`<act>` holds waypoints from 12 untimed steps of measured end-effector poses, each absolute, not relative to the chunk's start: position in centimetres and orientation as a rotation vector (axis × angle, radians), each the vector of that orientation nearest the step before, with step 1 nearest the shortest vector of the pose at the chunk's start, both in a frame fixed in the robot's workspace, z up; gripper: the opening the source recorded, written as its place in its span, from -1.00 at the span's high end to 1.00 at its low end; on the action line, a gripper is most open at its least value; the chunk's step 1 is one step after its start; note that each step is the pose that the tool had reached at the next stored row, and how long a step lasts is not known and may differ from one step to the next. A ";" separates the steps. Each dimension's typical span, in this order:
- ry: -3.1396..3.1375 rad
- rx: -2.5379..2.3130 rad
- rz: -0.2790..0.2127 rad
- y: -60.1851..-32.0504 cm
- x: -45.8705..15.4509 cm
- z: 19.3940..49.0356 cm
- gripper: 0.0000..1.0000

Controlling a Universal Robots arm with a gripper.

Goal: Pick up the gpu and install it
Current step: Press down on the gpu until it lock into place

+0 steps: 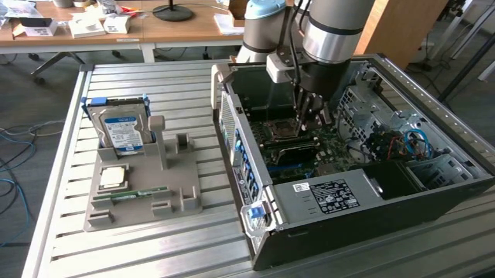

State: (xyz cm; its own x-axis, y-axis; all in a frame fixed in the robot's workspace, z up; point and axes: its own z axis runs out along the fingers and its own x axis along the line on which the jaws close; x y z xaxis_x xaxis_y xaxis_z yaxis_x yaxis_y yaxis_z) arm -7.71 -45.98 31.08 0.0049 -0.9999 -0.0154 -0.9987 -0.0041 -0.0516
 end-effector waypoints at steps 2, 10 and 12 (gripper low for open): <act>2.183 -2.193 -0.039 -46.0 -7.7 31.1 0.79; 2.190 -2.190 -0.037 -46.0 -7.7 31.0 0.79; 2.195 -2.190 -0.034 -46.0 -7.7 31.0 0.79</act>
